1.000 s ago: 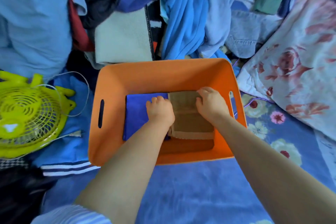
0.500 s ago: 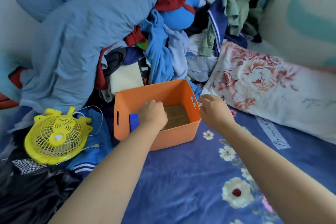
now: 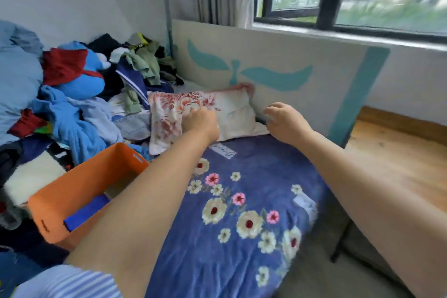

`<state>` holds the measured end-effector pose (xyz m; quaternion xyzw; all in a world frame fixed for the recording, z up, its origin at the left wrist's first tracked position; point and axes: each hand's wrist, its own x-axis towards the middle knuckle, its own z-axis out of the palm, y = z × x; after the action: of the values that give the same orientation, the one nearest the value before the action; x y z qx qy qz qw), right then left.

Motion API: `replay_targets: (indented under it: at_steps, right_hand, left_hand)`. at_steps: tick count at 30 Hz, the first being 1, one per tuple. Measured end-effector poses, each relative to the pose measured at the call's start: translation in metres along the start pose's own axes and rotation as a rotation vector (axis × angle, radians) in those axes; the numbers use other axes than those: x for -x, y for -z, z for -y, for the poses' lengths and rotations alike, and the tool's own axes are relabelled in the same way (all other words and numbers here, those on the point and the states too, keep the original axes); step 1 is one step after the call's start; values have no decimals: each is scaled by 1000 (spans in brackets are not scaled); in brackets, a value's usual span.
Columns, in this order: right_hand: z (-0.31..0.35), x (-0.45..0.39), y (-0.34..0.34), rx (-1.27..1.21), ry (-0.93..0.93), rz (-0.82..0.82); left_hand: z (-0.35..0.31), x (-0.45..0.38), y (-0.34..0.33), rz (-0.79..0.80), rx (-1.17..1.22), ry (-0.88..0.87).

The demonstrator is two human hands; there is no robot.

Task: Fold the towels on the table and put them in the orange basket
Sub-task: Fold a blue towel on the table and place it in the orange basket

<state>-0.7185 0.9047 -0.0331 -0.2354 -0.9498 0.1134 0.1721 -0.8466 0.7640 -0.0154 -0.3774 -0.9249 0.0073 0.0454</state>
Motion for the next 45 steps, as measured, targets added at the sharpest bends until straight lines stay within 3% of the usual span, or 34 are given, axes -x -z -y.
replay_targets:
  at_steps: [2,10,20,31,45]
  right_hand:
    - [-35,25,33,21,-121,-45]
    - [-209,190,182,163,-494,-286]
    - [-385,374,331,337,-712,-307]
    - [-536,487,421,413,-1042,-420]
    - [-755,468,467,346,-1245,-378]
  left_hand:
    - [-47,-2,8,-32,3,-119]
    - [-337,40,55,-124,94,-627]
    - [-622,132,94,-159,217,-942]
    - [-825,161,117,-177,247,-1143]
    - [-1065,71,123,-111,228,-1262]
